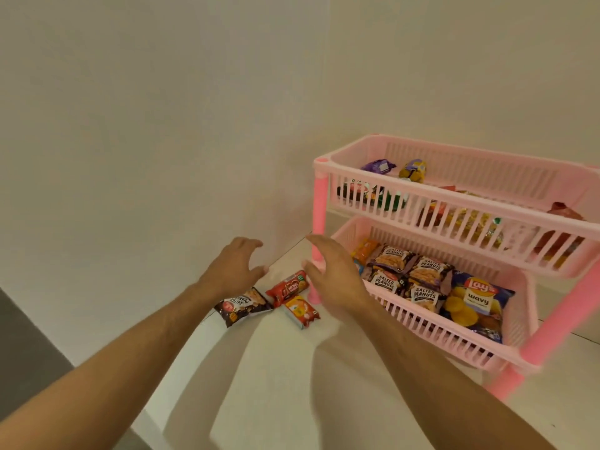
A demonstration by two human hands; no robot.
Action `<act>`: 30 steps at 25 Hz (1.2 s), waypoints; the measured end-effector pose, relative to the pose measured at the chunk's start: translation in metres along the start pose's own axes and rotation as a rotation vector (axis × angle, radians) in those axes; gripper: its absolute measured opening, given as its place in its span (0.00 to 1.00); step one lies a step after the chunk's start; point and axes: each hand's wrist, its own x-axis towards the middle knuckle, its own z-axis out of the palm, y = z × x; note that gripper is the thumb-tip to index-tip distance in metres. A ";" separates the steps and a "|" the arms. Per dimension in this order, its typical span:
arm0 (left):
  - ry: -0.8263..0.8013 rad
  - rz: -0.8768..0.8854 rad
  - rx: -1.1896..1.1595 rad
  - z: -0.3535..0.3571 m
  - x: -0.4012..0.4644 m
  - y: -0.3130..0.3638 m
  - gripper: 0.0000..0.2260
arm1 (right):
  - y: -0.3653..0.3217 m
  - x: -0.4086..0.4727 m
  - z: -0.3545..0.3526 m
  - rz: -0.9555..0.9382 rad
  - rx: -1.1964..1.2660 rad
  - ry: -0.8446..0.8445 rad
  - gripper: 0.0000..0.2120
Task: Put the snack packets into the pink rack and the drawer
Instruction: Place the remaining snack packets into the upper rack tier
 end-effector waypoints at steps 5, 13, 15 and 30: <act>-0.170 -0.135 -0.016 0.049 -0.006 -0.047 0.25 | 0.042 -0.018 0.054 0.209 -0.058 -0.177 0.26; -0.275 -0.223 -0.035 0.105 0.029 -0.101 0.20 | 0.066 -0.019 0.121 0.511 -0.186 -0.281 0.22; -0.334 -0.257 -0.024 0.115 0.034 -0.108 0.22 | 0.068 -0.016 0.130 0.550 -0.206 -0.313 0.26; -0.364 -0.506 -0.589 0.124 0.002 -0.128 0.22 | 0.045 -0.025 0.137 0.584 -0.220 -0.191 0.20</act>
